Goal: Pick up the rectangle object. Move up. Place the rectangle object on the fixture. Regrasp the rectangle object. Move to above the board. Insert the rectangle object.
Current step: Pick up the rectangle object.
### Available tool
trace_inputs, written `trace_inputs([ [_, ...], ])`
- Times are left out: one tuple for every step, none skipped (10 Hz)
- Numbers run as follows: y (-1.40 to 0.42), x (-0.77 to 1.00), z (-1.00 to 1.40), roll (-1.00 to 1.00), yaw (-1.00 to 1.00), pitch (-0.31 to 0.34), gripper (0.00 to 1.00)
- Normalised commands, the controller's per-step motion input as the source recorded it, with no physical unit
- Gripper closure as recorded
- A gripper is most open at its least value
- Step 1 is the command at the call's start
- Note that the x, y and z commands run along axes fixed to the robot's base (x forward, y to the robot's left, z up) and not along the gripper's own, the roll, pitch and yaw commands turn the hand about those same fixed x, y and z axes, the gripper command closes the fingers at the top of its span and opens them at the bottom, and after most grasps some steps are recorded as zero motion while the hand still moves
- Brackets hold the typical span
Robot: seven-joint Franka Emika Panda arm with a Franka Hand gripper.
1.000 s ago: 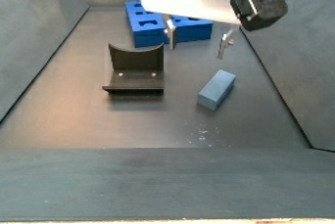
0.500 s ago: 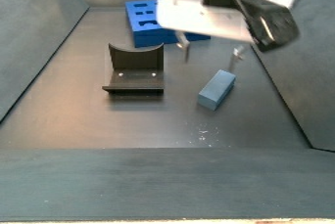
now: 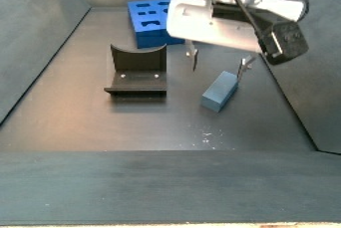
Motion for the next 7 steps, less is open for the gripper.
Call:
trace_inputs([
  [0.0,0.0,-0.2,0.0,0.0,-0.06,0.0],
  [0.2,-0.15,-0.57,-0.21,0.0,-0.491,0.0],
  [0.12,-0.1,-0.31,-0.13,0.0,-0.303,0.0],
  [0.0,0.0,-0.28,0.0,0.0,-0.166,0.0],
  [0.11,-0.28,-0.64,-0.29,0.0,-0.483,0.0],
  [0.0,0.0,0.0,-0.03,0.0,0.0,0.0],
  [0.0,0.0,0.0,-0.01,0.0,0.0,0.0],
])
